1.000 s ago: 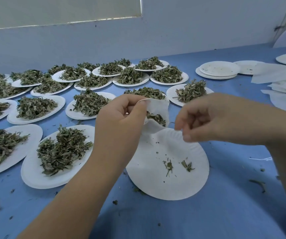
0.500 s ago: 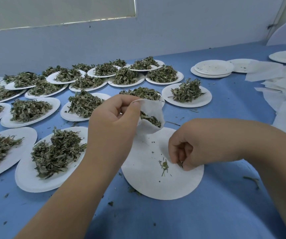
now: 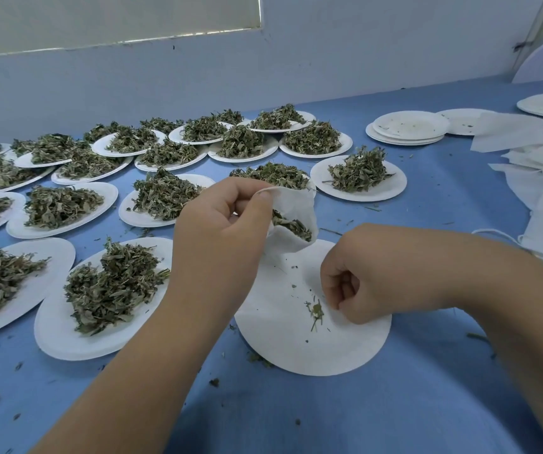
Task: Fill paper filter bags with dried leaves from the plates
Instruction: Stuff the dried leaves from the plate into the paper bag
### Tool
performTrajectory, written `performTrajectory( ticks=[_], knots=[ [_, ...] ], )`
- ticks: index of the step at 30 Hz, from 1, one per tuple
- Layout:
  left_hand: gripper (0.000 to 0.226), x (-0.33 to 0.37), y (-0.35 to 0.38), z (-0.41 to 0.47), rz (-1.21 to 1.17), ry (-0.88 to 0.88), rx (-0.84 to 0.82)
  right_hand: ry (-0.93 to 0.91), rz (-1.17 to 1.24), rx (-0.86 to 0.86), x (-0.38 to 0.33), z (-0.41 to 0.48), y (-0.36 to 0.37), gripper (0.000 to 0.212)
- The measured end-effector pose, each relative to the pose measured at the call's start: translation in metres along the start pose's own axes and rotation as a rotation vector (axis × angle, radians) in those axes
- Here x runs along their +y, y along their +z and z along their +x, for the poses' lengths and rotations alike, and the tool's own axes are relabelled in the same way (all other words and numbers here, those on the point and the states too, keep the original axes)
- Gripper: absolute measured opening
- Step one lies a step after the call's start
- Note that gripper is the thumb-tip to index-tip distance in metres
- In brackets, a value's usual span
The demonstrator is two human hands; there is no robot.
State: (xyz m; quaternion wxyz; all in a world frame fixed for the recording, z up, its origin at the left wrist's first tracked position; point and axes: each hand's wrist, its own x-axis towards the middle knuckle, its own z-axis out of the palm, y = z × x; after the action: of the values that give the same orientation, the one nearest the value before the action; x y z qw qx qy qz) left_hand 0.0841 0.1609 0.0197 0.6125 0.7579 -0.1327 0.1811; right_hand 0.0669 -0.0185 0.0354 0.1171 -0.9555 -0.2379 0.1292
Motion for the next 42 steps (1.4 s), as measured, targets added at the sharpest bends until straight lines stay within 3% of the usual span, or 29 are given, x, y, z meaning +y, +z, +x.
performTrajectory(
  ticks=[8, 24, 35, 42],
  knots=[
    [0.02, 0.001, -0.001, 0.0, 0.03, 0.011, 0.007, -0.094, 0.32, 0.05, 0.003, 0.002, -0.01, 0.016],
    [0.022, 0.004, -0.001, -0.001, 0.048, 0.018, 0.011, -0.086, 0.189, 0.006, -0.002, 0.01, 0.006, 0.018],
    [0.023, 0.004, 0.001, -0.001, 0.017, -0.009, 0.01, -0.115, 0.071, 0.065, -0.008, 0.008, 0.011, 0.005],
    [0.023, 0.005, -0.001, -0.001, 0.012, -0.024, 0.02, -0.149, 0.144, 0.078, -0.006, 0.003, 0.003, 0.008]
  ],
)
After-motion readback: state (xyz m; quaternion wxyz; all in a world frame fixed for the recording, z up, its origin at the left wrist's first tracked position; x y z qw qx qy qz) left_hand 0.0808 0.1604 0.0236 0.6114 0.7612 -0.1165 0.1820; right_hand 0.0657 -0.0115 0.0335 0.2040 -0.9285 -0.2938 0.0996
